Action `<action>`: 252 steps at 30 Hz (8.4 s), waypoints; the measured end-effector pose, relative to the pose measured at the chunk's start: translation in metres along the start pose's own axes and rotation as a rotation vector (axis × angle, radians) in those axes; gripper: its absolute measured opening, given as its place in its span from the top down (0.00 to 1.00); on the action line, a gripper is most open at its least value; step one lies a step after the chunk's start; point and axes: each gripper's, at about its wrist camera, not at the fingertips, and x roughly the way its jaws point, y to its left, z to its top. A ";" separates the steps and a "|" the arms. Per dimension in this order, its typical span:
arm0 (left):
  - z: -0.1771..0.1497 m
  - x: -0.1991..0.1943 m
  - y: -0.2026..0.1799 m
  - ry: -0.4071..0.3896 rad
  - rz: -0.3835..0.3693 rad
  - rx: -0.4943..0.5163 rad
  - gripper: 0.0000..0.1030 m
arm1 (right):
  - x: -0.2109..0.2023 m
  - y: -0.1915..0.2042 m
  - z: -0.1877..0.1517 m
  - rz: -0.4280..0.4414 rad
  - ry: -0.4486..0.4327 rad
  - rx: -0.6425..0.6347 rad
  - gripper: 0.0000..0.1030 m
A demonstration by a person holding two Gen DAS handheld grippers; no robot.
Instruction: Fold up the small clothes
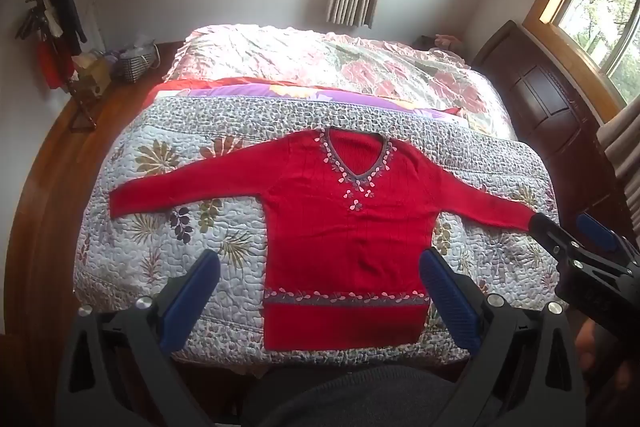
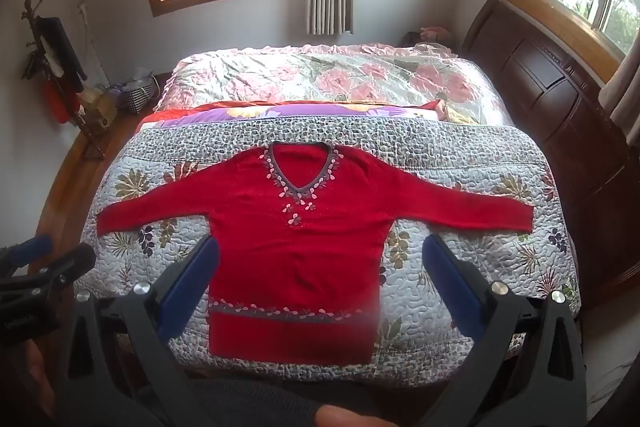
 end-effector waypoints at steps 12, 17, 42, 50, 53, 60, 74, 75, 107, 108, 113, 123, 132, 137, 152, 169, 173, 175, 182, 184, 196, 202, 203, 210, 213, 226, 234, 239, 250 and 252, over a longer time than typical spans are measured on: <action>0.002 0.002 -0.002 0.001 0.002 0.004 0.04 | 0.000 0.000 0.000 0.002 0.002 0.000 0.03; 0.002 0.002 -0.003 0.001 0.003 0.005 0.04 | 0.000 0.000 0.000 0.003 0.002 0.001 0.03; 0.011 0.102 0.002 -0.019 -0.140 0.059 0.04 | 0.101 -0.078 -0.020 -0.001 0.062 0.121 0.03; 0.005 0.210 -0.027 0.173 -0.169 0.094 0.04 | 0.198 -0.243 -0.070 -0.041 0.194 0.470 0.04; -0.001 0.231 -0.045 0.211 -0.155 0.103 0.04 | 0.221 -0.309 -0.093 -0.040 0.208 0.638 0.09; -0.014 0.266 -0.066 0.296 -0.152 -0.043 0.04 | 0.280 -0.442 -0.137 0.075 0.199 0.997 0.35; -0.031 0.275 -0.116 0.333 -0.138 -0.138 0.04 | 0.348 -0.568 -0.164 0.246 0.079 1.380 0.52; -0.031 0.276 -0.118 0.332 -0.136 -0.139 0.04 | 0.351 -0.571 -0.162 0.249 0.081 1.382 0.53; -0.025 0.271 -0.048 0.314 -0.297 -0.348 0.04 | 0.251 -0.455 -0.013 0.184 -0.121 0.723 0.95; -0.022 0.271 -0.044 0.308 -0.309 -0.351 0.04 | 0.248 -0.439 -0.003 0.186 -0.129 0.694 0.95; -0.005 0.272 -0.017 0.280 -0.366 -0.353 0.04 | 0.229 -0.359 0.036 0.203 -0.149 0.539 0.95; 0.045 0.283 0.026 0.227 -0.461 -0.320 0.04 | 0.258 -0.213 0.069 0.245 -0.094 0.325 0.95; 0.095 0.320 0.040 0.241 -0.557 -0.206 0.04 | 0.350 -0.070 0.044 0.285 0.071 0.185 0.95; 0.106 0.367 0.044 0.291 -0.598 -0.178 0.04 | 0.418 0.002 0.000 0.259 0.200 0.090 0.95; 0.085 0.522 0.019 0.516 -0.850 -0.438 0.04 | 0.432 0.055 -0.086 0.220 0.351 -0.042 0.55; 0.079 0.567 -0.069 0.659 -0.619 -0.215 0.25 | 0.350 0.014 -0.147 0.309 0.438 0.162 0.50; 0.079 0.568 -0.080 0.669 -0.517 -0.129 0.89 | 0.339 0.018 -0.149 0.336 0.436 0.161 0.50; 0.081 0.565 -0.083 0.659 -0.503 -0.118 0.94 | 0.336 0.020 -0.152 0.342 0.439 0.161 0.50; 0.112 0.514 -0.095 0.552 -0.527 0.022 0.96 | 0.331 0.025 -0.158 0.351 0.457 0.179 0.50; 0.130 0.494 -0.094 0.507 -0.539 0.061 0.96 | 0.330 0.026 -0.160 0.356 0.463 0.189 0.50; 0.174 0.445 0.002 0.391 -0.462 0.075 0.96 | 0.330 0.052 -0.161 0.380 0.486 0.160 0.50; 0.165 0.454 0.042 0.407 -0.428 0.027 0.96 | 0.331 0.060 -0.164 0.380 0.501 0.156 0.50; 0.162 0.455 0.044 0.409 -0.426 0.019 0.96 | 0.332 0.061 -0.164 0.379 0.503 0.157 0.50; 0.144 0.472 0.071 0.422 -0.413 -0.039 0.96 | 0.334 0.064 -0.163 0.378 0.512 0.150 0.50; 0.136 0.482 0.085 0.434 -0.405 -0.066 0.96 | 0.335 0.066 -0.164 0.376 0.517 0.149 0.50; 0.111 0.519 0.122 0.466 -0.397 -0.107 0.96 | 0.345 0.072 -0.167 0.366 0.547 0.141 0.50; 0.104 0.527 0.130 0.483 -0.392 -0.122 0.96 | 0.350 0.074 -0.166 0.369 0.558 0.140 0.50; 0.097 0.540 0.132 0.488 -0.376 -0.147 0.96 | 0.351 0.075 -0.166 0.363 0.558 0.140 0.50; 0.112 0.485 0.147 0.310 -0.366 -0.268 0.72 | 0.348 0.068 -0.161 0.360 0.549 0.156 0.48; 0.109 0.491 0.135 0.329 -0.442 -0.272 0.72 | 0.349 0.070 -0.161 0.360 0.555 0.150 0.48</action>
